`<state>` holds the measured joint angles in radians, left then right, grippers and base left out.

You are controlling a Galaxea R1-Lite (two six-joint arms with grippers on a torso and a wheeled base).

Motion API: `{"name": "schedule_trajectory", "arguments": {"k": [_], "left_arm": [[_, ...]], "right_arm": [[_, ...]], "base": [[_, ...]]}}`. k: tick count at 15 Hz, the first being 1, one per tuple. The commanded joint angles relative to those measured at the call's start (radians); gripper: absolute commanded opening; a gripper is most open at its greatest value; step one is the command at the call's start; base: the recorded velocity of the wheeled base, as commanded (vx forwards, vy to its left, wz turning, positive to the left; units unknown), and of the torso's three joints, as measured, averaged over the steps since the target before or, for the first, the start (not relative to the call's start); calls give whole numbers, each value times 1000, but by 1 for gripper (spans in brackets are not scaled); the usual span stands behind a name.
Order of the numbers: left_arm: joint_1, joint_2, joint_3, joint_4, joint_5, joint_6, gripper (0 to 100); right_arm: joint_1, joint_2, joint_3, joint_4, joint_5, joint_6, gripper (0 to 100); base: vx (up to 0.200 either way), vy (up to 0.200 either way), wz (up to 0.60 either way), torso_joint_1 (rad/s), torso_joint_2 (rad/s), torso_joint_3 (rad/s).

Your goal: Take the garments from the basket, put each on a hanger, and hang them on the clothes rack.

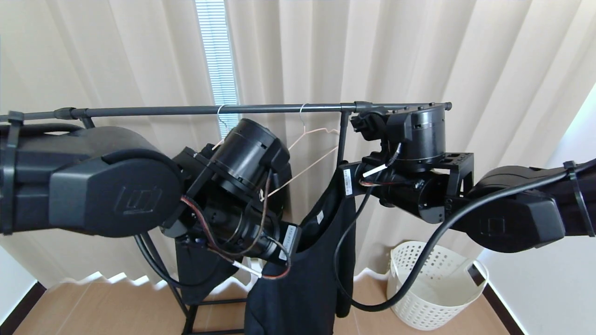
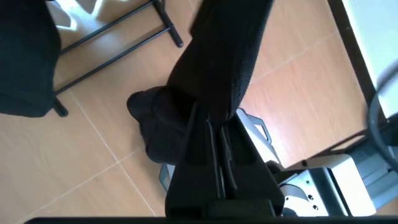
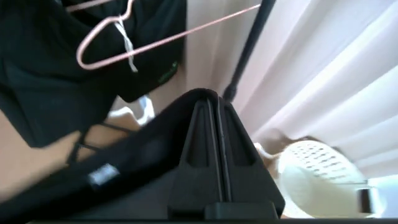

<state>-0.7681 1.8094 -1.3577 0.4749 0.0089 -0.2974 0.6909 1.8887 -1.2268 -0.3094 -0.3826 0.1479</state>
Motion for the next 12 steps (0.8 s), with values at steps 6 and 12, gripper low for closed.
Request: {"name": "schedule_trajectory", "arguments": {"k": [6, 12], "left_arm": [[-165, -1, 18, -163, 0, -131, 0], [-162, -5, 29, -173, 19, -146, 0]], "right_arm": [[27, 61, -14, -63, 31, 42, 0], [26, 52, -14, -63, 33, 44, 0]], "base": [[0, 0, 0, 0, 0, 0], [0, 0, 0, 0, 0, 0]]}}
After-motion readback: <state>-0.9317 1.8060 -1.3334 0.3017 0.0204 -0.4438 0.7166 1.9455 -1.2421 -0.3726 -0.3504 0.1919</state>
